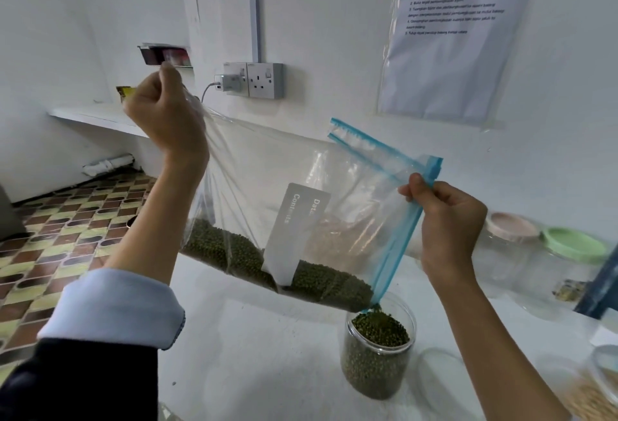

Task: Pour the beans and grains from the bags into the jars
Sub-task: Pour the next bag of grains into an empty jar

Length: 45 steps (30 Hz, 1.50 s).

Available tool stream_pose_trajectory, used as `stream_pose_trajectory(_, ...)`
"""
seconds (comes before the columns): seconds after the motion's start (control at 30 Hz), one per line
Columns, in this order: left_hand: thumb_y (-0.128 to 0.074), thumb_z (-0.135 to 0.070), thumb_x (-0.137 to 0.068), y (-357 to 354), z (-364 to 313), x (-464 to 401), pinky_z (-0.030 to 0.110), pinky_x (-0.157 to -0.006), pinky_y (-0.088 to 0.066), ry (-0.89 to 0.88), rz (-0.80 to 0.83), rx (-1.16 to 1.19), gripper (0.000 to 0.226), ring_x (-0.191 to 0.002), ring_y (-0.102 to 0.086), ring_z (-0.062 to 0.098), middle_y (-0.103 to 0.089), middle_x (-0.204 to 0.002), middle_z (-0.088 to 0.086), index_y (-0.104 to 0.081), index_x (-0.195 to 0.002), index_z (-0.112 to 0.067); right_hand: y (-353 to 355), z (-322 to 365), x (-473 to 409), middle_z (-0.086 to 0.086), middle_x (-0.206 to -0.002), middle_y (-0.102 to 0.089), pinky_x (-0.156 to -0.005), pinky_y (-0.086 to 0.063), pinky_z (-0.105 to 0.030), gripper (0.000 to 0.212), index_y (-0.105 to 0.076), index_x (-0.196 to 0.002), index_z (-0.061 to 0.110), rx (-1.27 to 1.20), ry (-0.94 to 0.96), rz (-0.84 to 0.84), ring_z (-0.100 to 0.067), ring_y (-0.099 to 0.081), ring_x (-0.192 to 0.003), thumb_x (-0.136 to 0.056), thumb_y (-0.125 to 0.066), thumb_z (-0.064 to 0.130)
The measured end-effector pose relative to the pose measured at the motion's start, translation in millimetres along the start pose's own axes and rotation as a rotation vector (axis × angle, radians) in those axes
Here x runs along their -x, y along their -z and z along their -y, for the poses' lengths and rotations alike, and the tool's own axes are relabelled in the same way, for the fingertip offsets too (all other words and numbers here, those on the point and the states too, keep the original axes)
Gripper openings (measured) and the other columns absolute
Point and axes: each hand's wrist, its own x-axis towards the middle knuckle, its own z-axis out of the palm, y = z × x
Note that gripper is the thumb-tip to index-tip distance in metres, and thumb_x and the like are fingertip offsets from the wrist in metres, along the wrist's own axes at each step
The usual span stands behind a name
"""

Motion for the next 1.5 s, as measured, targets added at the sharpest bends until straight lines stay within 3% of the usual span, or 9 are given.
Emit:
stream_pose_trajectory(0.17, -0.051, -0.011, -0.073, -1.9, 2.7, 6.7, 0.025, -0.04, -0.015, 0.009, 0.012, -0.022, 0.039, -0.038, -0.018, 0.024, -0.031, -0.043, 0.005, -0.029, -0.041, -0.012, 2.7, 3.5, 2.3, 0.016, -0.057, -0.066, -0.062, -0.042, -0.004, 0.019, -0.069, -0.068, 0.017, 0.029, 0.01, 0.045, 0.005, -0.057, -0.059, -0.087, -0.067, 0.017)
stream_pose_trajectory(0.4, -0.048, -0.003, -0.075, -6.8, -2.5, 6.6, 0.018, -0.04, -0.014, -0.001, -0.015, 0.028, 0.043, -0.041, -0.01, 0.023, -0.018, -0.039, -0.002, -0.022, -0.043, -0.015, 7.4, 9.9, 7.1, 0.014, -0.056, -0.066, -0.062, -0.045, -0.009, 0.021, -0.068, -0.064, 0.016, -0.039, -0.007, -0.007, 0.002, -0.057, -0.056, -0.086, -0.068, 0.015)
stream_pose_trajectory(0.5, -0.046, 0.0, -0.076, -7.3, -3.7, 4.1, 0.017, -0.039, -0.014, 0.004, -0.038, 0.043, 0.041, -0.044, -0.009, 0.028, -0.013, -0.043, 0.005, -0.016, -0.05, -0.011, 6.8, 13.2, 8.0, 0.015, -0.056, -0.066, -0.063, -0.045, -0.008, 0.021, -0.068, -0.065, 0.016, -0.044, -0.002, -0.015, 0.003, -0.057, -0.057, -0.086, -0.067, 0.015)
stream_pose_trajectory(0.7, -0.048, -0.002, -0.074, -4.5, -5.2, 0.7, 0.02, -0.04, -0.014, -0.018, -0.038, 0.034, 0.04, -0.044, -0.01, 0.029, -0.016, -0.043, 0.008, -0.017, -0.049, -0.011, 4.2, 13.5, 12.4, 0.012, -0.055, -0.066, -0.061, -0.046, -0.008, 0.019, -0.068, -0.067, 0.01, -0.096, -0.042, -0.006, 0.002, -0.059, -0.057, -0.085, -0.067, 0.013)
stream_pose_trajectory(0.83, -0.049, -0.002, -0.076, -2.6, -7.6, -1.3, 0.021, -0.039, -0.014, -0.006, -0.022, 0.021, 0.043, -0.04, -0.011, 0.026, -0.019, -0.037, -0.004, -0.023, -0.044, -0.016, 0.5, 12.7, 12.6, 0.01, -0.057, -0.067, -0.063, -0.048, -0.011, 0.019, -0.069, -0.066, 0.011, -0.091, -0.068, 0.016, 0.0, -0.059, -0.058, -0.085, -0.068, 0.013)
stream_pose_trajectory(1.0, -0.049, -0.005, -0.072, -3.2, -11.0, -4.3, 0.025, -0.04, -0.015, -0.001, -0.01, 0.02, 0.041, -0.038, -0.014, 0.021, -0.02, -0.037, -0.004, -0.027, -0.04, -0.018, -0.7, 11.5, 12.0, 0.012, -0.057, -0.067, -0.063, -0.047, -0.009, 0.017, -0.069, -0.069, 0.013, -0.082, -0.069, 0.038, 0.001, -0.058, -0.057, -0.086, -0.067, 0.015)
stream_pose_trajectory(1.13, -0.048, -0.005, -0.072, -3.0, -10.3, -4.6, 0.024, -0.04, -0.013, -0.015, -0.002, 0.007, 0.039, -0.041, -0.014, 0.033, -0.023, -0.042, 0.001, -0.026, -0.041, -0.015, -1.3, 9.5, 11.0, 0.012, -0.057, -0.067, -0.063, -0.047, -0.009, 0.018, -0.068, -0.068, 0.014, -0.089, -0.052, -0.009, 0.001, -0.058, -0.057, -0.086, -0.067, 0.016)
stream_pose_trajectory(1.37, -0.051, -0.019, -0.068, -2.0, -5.0, -9.9, 0.042, -0.046, -0.012, -0.019, 0.01, -0.04, 0.04, -0.038, -0.017, 0.04, -0.027, -0.039, 0.025, -0.019, -0.046, -0.008, -4.4, 8.5, 8.3, 0.013, -0.057, -0.066, -0.062, -0.045, -0.008, 0.019, -0.068, -0.068, 0.015, -0.055, -0.039, 0.022, 0.002, -0.056, -0.056, -0.087, -0.067, 0.016)
stream_pose_trajectory(1.5, -0.052, -0.021, -0.066, -4.5, -5.5, -9.5, 0.038, -0.046, -0.01, -0.022, 0.02, -0.021, 0.037, -0.039, -0.017, 0.039, -0.028, -0.041, 0.01, -0.027, -0.039, -0.015, -4.4, 6.5, 4.8, 0.014, -0.055, -0.065, -0.061, -0.045, -0.008, 0.019, -0.068, -0.068, 0.014, -0.063, -0.046, -0.019, 0.003, -0.056, -0.055, -0.086, -0.067, 0.016)
